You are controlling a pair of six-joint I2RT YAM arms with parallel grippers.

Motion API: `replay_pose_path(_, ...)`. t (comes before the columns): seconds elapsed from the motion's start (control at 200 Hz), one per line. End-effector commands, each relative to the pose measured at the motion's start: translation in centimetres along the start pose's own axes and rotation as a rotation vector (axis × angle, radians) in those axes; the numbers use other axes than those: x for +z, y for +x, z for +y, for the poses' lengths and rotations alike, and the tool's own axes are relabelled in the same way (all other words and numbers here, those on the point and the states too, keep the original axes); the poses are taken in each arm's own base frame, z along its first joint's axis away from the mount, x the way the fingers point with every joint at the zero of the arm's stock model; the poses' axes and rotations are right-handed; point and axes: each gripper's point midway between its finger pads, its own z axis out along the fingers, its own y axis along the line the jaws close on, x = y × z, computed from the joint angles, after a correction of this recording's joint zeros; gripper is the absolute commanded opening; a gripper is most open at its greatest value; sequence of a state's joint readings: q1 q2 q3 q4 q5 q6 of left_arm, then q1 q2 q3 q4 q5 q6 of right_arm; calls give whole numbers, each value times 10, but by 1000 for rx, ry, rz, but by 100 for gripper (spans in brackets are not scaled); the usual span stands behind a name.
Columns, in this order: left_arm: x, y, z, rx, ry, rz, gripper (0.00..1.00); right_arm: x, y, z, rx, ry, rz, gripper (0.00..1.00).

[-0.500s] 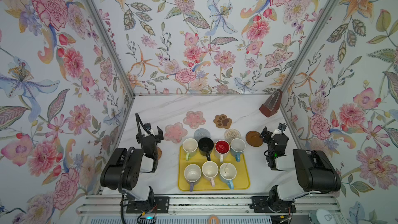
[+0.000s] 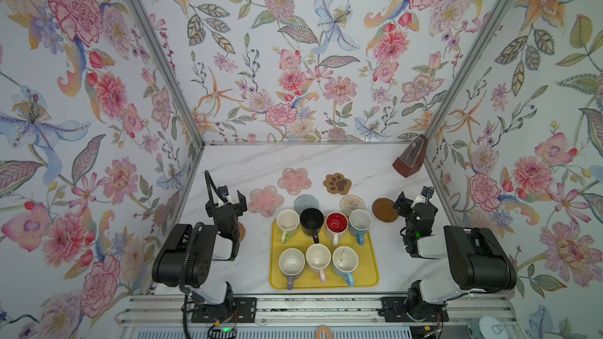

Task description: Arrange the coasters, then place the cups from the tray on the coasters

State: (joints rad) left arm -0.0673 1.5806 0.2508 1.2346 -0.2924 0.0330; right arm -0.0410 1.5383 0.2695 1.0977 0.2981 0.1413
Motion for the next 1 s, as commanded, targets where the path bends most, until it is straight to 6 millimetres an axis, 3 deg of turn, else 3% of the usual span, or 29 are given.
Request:
replay_pose_path(0.0, 5, -7, 4, -20, -18, -18, 99, 4, -8, 2, -3, -6, -25, 99)
replay_pose_path(0.395, 1, -11, 2, -10, -4, -35, 99, 3, -13, 0, -1, 18, -39, 99)
replay_pose_path(0.415, -3, -24, 0, -14, 9, -67, 99, 2, -13, -1, 1, 26, -19, 99)
replay_pose_path(0.48, -11, -37, -6, 19, 20, -76, 99, 4, -19, 7, -25, -8, -23, 99)
replay_pose_path(0.565, -21, -65, 4, 11, -61, -80, 99, 11, -29, 2, -54, 139, 97, 99)
replay_pose_path(0.716, -42, -116, 27, -280, -116, -143, 99, 11, -54, -3, 81, 222, 209, 99)
replay_pose_path(0.836, -59, -127, 36, -420, -84, -195, 99, -5, -44, 16, 104, 77, 314, 99)
replay_pose_path(0.996, -54, -116, 33, -395, -46, -99, 99, -40, -8, 34, 186, -70, 469, 94)
